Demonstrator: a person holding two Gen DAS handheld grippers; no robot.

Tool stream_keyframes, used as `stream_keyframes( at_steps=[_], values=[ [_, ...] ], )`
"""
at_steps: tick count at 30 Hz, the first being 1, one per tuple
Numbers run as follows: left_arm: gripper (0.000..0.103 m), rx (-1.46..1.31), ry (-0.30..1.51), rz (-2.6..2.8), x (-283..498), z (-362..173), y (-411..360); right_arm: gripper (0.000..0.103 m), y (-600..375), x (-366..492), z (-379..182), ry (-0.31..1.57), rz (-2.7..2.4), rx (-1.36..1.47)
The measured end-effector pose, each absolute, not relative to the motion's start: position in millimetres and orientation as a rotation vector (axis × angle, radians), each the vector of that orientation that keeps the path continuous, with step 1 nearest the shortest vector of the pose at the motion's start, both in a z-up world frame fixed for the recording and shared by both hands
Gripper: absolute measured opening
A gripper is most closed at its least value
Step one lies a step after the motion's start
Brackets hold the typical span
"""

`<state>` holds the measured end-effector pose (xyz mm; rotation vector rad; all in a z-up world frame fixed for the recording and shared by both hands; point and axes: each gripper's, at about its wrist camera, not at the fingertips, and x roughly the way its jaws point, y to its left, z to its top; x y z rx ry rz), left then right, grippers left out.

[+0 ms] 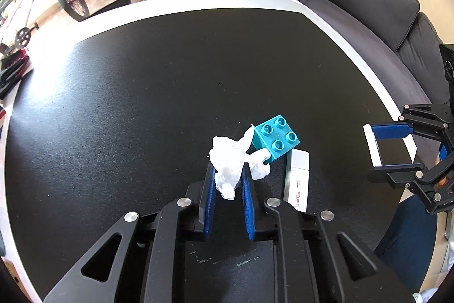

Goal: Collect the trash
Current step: 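Grasp the white tissue with the left gripper while the right gripper holds the timer, then carry both items over the pink bin and open the right gripper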

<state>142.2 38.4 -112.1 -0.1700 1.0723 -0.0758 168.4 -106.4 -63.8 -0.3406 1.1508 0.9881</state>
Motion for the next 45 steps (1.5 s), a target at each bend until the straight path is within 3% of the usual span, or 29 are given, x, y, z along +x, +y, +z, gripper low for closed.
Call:
stream_keyframes(
  at_steps=[24,45],
  values=[
    [0.016,-0.160,0.972,-0.079,50,-41,-7,0.053,-133,96,-4,1.033,1.000,-0.276],
    [0.016,-0.195,0.970,-0.106,-45,-54,-47,0.053,-170,4,-17,1.052,1.036,-0.276]
  ],
)
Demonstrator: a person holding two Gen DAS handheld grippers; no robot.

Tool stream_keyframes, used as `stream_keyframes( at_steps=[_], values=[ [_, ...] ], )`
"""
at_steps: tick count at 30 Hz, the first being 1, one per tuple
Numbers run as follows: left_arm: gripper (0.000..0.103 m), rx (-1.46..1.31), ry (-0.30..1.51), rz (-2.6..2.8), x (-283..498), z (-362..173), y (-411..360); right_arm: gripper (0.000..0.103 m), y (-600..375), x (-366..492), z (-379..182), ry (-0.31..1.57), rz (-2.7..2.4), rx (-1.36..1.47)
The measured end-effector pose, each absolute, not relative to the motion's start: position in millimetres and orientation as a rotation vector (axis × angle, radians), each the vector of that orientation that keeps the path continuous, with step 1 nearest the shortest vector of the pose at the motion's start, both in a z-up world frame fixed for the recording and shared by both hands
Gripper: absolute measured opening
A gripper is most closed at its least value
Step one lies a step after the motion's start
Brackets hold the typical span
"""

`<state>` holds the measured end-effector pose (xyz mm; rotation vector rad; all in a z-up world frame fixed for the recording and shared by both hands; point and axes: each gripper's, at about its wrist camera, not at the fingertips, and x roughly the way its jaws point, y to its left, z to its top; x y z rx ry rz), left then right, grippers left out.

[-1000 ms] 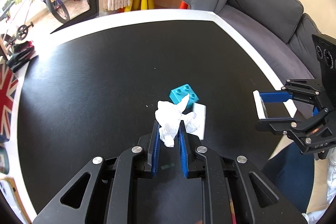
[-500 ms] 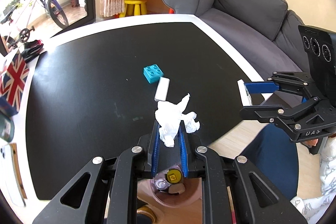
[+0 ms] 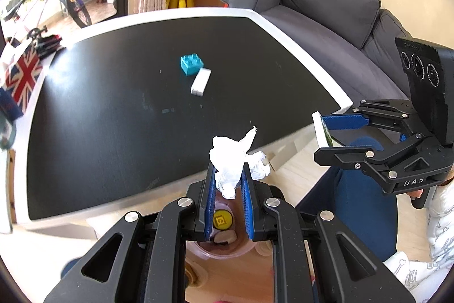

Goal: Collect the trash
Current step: 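Carry both items over the pink bin and open the right gripper, then open the left gripper to drop the white tissue into the bin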

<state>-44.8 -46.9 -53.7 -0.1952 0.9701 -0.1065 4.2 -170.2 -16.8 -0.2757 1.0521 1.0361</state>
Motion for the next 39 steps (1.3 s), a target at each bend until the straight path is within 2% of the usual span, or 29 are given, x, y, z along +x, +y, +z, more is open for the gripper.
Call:
stream_keyframes(
  at_steps=[8,14,15,19,21,24,39],
  values=[
    [0.016,-0.220,0.994,-0.107,-62,-74,-50,0.053,-174,-16,-47,1.108,1.044,-0.275],
    [0.016,-0.227,0.994,-0.103,-67,-77,-52,0.054,-172,-20,-49,1.097,1.050,-0.279],
    [0.016,-0.226,0.993,-0.101,-67,-76,-53,0.058,-173,-19,-48,1.092,1.046,-0.279],
    [0.016,-0.225,0.988,-0.097,-68,-74,-52,0.084,-177,-16,-43,1.071,1.030,-0.252],
    [0.016,-0.223,0.988,-0.098,-68,-74,-52,0.090,-178,-15,-41,1.067,1.020,-0.240],
    [0.016,-0.223,0.990,-0.103,-69,-75,-54,0.095,-181,-12,-40,1.073,0.991,-0.236],
    [0.016,-0.218,1.015,-0.133,-67,-84,-65,0.095,-192,-11,-43,1.094,0.960,-0.217]
  ],
)
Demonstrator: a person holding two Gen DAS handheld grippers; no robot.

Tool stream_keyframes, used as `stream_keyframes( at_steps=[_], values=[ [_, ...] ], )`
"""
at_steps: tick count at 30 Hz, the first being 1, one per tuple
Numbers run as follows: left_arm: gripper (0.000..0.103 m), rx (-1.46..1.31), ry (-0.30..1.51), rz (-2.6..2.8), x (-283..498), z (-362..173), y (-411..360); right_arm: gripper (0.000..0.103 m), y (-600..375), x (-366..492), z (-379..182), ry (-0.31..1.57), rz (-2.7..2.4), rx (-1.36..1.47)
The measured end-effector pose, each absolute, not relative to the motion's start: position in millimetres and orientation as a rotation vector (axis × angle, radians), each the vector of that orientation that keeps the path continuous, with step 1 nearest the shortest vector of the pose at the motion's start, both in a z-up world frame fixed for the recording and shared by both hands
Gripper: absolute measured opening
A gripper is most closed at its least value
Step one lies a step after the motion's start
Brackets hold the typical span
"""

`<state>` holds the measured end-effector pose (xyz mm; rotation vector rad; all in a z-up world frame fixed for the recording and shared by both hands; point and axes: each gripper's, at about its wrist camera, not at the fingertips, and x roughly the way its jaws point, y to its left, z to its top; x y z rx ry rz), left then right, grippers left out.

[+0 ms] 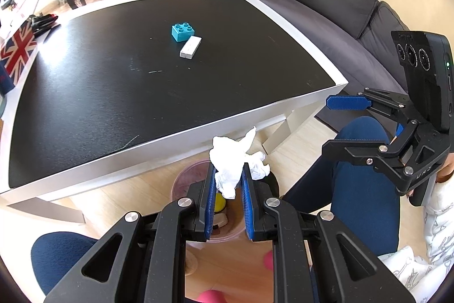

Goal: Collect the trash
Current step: 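Open the left gripper to drop the white tissue into the bin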

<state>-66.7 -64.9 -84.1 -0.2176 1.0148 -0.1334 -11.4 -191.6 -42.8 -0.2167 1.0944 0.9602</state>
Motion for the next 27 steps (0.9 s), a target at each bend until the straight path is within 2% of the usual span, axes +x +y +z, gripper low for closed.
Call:
stream_keyframes(
  at_steps=[6,9,10,12,14,16,19,27],
  values=[
    [0.018,-0.215,1.013,-0.145,-65,-83,-67,0.095,-196,-9,-39,1.088,0.954,-0.205],
    [0.021,-0.212,1.008,-0.149,-65,-82,-68,0.095,-198,-8,-37,1.083,0.952,-0.203],
    [0.025,-0.211,1.008,-0.151,-65,-82,-69,0.095,-199,-8,-36,1.082,0.953,-0.202],
    [0.046,-0.208,1.005,-0.155,-65,-82,-70,0.095,-200,-8,-35,1.078,0.950,-0.199],
    [0.081,-0.218,0.990,-0.149,-65,-80,-70,0.095,-201,-7,-34,1.076,0.947,-0.197],
    [0.091,-0.231,0.975,-0.125,-65,-79,-68,0.095,-202,-6,-34,1.076,0.944,-0.196],
    [0.095,-0.231,0.982,-0.094,-62,-81,-66,0.095,-203,-6,-36,1.080,0.940,-0.197],
    [0.095,-0.242,0.986,-0.068,-63,-81,-62,0.096,-202,-7,-39,1.088,0.934,-0.194]
  ],
)
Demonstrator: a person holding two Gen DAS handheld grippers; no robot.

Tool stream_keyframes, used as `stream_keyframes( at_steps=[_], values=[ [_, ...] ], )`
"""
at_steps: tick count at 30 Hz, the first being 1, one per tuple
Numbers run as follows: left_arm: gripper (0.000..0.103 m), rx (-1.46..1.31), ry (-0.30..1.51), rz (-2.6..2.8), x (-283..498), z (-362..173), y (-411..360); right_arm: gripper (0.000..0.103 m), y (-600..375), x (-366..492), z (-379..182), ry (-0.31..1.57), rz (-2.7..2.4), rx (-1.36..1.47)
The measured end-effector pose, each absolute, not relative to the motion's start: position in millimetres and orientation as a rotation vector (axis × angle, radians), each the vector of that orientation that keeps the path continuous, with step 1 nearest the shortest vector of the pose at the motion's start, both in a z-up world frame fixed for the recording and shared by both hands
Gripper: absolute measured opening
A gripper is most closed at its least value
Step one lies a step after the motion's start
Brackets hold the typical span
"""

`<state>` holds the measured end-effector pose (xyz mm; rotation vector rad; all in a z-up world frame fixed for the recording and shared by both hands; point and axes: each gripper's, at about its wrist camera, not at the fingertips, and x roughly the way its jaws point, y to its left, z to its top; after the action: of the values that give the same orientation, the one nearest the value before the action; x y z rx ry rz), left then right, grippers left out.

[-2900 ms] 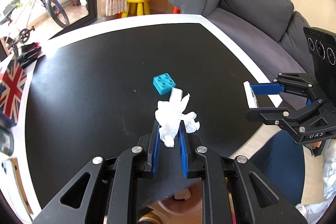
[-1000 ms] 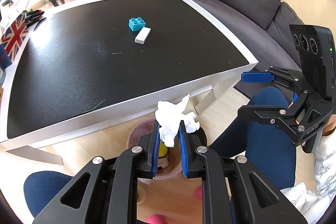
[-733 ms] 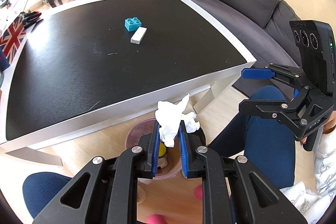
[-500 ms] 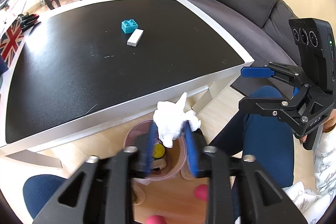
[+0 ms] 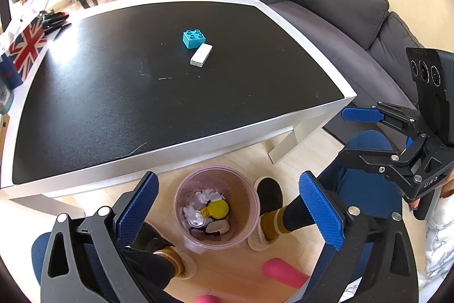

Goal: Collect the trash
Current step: 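Open the left gripper to drop the white tissue into the bin, then move both grippers back over the table toward the teal block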

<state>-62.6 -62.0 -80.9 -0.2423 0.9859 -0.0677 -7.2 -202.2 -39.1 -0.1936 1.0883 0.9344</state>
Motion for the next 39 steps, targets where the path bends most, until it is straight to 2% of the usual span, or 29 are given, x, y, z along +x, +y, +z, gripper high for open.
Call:
stream_keyframes(
  at_steps=[19,31,39],
  values=[
    [0.095,-0.251,0.954,-0.059,-58,-63,-52,0.096,-199,1,-24,1.060,0.935,-0.197],
    [0.095,-0.255,0.921,-0.023,-33,-40,-22,0.096,-160,44,-1,1.026,0.972,-0.261],
    [0.095,-0.249,0.919,-0.020,-11,-36,-1,0.096,-122,78,-6,1.028,1.000,-0.342]
  ],
)
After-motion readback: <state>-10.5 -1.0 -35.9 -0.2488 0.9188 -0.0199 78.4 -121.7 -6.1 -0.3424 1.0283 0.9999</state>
